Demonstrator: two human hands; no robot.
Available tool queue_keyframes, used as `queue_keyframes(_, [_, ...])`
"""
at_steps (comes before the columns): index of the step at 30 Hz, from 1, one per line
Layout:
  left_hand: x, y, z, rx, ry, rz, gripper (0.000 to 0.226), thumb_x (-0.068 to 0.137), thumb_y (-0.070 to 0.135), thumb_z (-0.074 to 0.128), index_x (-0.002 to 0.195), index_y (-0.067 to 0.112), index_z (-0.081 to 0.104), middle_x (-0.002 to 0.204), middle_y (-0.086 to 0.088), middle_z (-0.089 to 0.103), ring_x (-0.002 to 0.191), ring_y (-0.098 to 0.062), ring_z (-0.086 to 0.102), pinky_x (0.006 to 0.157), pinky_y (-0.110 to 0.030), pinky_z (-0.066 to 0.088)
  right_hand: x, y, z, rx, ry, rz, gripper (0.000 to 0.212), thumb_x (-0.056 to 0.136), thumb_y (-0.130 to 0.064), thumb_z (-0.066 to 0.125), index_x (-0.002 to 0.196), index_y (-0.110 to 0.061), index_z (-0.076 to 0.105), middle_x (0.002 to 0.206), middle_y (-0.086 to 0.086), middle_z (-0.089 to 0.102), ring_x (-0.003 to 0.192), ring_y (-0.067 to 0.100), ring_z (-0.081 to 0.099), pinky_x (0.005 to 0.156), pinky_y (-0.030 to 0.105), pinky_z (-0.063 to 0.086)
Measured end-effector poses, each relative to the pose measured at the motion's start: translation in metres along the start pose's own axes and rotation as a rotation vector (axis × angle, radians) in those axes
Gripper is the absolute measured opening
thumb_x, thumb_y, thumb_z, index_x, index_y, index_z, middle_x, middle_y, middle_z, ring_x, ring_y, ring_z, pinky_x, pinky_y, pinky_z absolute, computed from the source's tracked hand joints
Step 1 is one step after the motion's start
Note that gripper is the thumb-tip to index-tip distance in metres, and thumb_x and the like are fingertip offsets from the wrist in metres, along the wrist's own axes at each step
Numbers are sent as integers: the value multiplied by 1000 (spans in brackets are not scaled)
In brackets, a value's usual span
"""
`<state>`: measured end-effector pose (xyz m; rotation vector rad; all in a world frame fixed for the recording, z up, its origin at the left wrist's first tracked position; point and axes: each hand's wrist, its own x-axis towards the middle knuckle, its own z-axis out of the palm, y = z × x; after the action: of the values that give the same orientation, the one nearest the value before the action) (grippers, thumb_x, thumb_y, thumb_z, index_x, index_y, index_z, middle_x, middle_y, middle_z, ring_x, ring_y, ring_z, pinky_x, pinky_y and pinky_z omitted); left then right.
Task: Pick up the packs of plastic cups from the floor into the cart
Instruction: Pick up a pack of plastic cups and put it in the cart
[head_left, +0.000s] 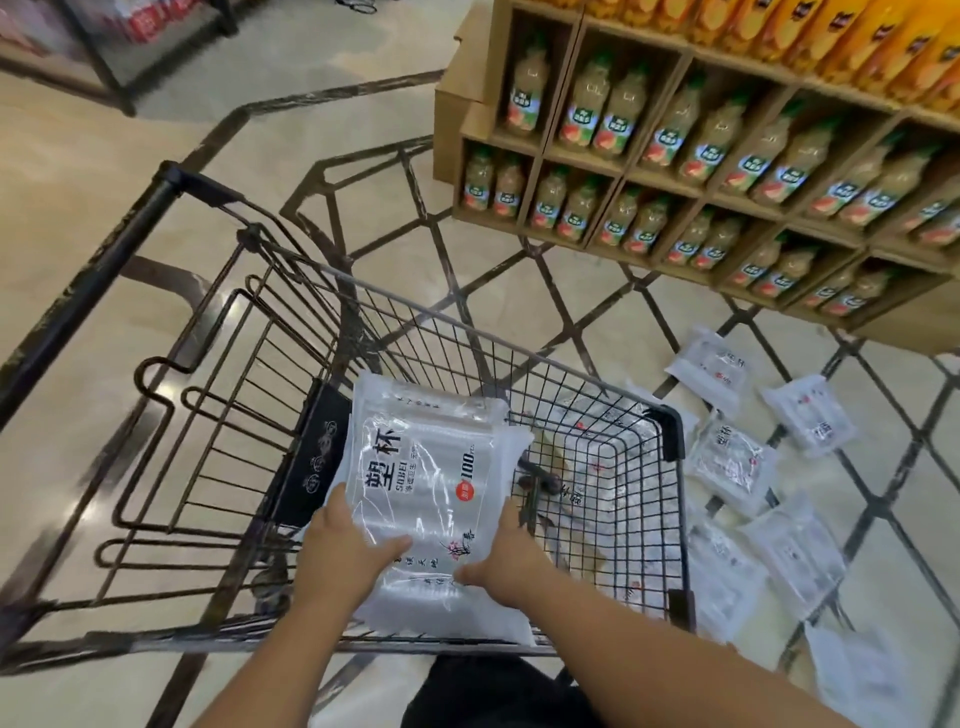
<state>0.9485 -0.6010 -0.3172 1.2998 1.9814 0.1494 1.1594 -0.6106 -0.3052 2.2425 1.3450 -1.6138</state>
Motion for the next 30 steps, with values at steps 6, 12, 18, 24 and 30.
queue_keyframes(6, [4, -19, 8, 60, -72, 24, 119, 66, 54, 85, 153, 12, 15, 148, -20, 37, 134, -37, 38, 108, -48, 39, 13, 3, 15, 2, 5, 42, 116, 78, -30, 84, 156, -27, -2, 141, 13, 50, 112, 28, 60, 84, 35, 56])
queue_keyframes(12, [7, -27, 17, 108, -88, 30, 122, 69, 48, 85, 155, 11, 7, 151, -20, 32, 137, -36, 36, 111, -46, 36, 17, 6, 21, -134, 5, 55, 122, 82, -36, 80, 155, -25, -17, 146, 18, 44, 116, 29, 60, 88, 36, 55])
queue_keyframes(18, [-7, -16, 19, 425, 19, 238, 129, 62, 51, 88, 156, 19, 5, 156, -19, 21, 136, -39, 34, 104, -52, 44, 6, 9, 4, -526, 94, -71, 123, 81, -52, 74, 153, -27, -23, 156, 17, 23, 137, 35, 37, 103, 47, 46])
queue_keyframes(24, [-19, 30, 30, 483, 83, 527, 132, 46, 52, 93, 153, 21, 21, 154, -20, 30, 137, -44, 31, 99, -63, 41, -17, 21, -49, -786, 349, -293, 107, 87, -51, 65, 154, -28, -16, 161, 16, 10, 146, 36, 17, 114, 52, 31])
queue_keyframes(30, [-49, 39, 56, 530, -26, 720, 95, 73, 68, 52, 154, 28, 22, 158, -11, 30, 141, -35, 26, 102, -64, 38, -34, 101, -56, -700, 324, -161, 94, 94, -63, 43, 155, -27, -19, 165, 12, -14, 152, 33, -11, 123, 50, 2])
